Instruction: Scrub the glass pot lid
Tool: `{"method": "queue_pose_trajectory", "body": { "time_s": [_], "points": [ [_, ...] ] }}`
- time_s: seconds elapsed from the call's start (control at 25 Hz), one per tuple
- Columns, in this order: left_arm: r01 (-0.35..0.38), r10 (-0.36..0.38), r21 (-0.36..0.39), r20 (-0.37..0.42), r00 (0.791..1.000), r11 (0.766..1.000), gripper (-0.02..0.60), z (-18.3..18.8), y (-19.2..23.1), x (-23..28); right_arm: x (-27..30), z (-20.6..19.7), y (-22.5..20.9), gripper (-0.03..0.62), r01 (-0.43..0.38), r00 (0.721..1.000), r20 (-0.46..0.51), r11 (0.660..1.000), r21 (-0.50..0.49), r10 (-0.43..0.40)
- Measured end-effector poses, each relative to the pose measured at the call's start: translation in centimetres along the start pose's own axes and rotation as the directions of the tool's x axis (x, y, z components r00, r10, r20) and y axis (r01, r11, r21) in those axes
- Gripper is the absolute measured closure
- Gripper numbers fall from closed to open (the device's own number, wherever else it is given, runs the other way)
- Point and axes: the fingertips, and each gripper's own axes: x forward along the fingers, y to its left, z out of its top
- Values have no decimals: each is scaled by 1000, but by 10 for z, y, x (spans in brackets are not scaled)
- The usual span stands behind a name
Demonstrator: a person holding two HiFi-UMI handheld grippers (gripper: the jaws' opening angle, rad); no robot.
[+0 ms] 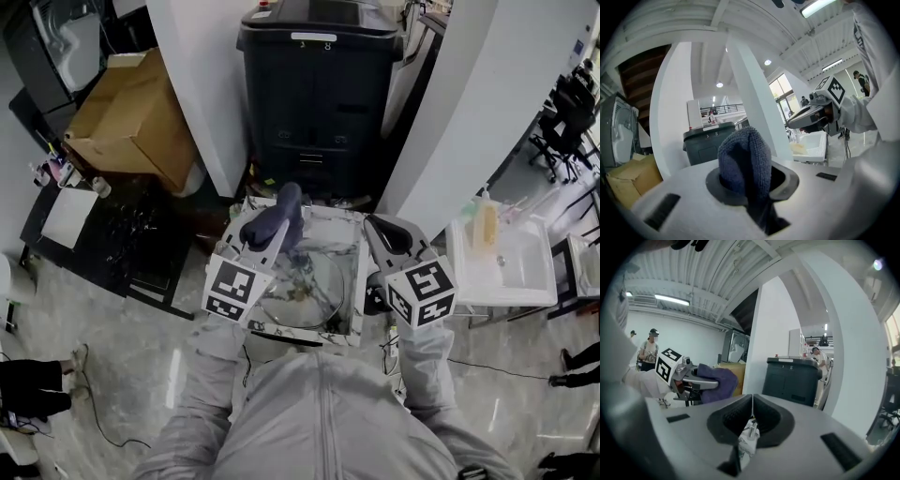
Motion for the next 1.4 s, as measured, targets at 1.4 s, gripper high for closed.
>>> {"method": "queue_pose_trajectory", "body": {
  "time_s": [1.4],
  "points": [
    [-37,33,60,62,998,998,509,46,4,-15,-1,25,17,565,-43,998,48,999,-31,45]
  ]
}}
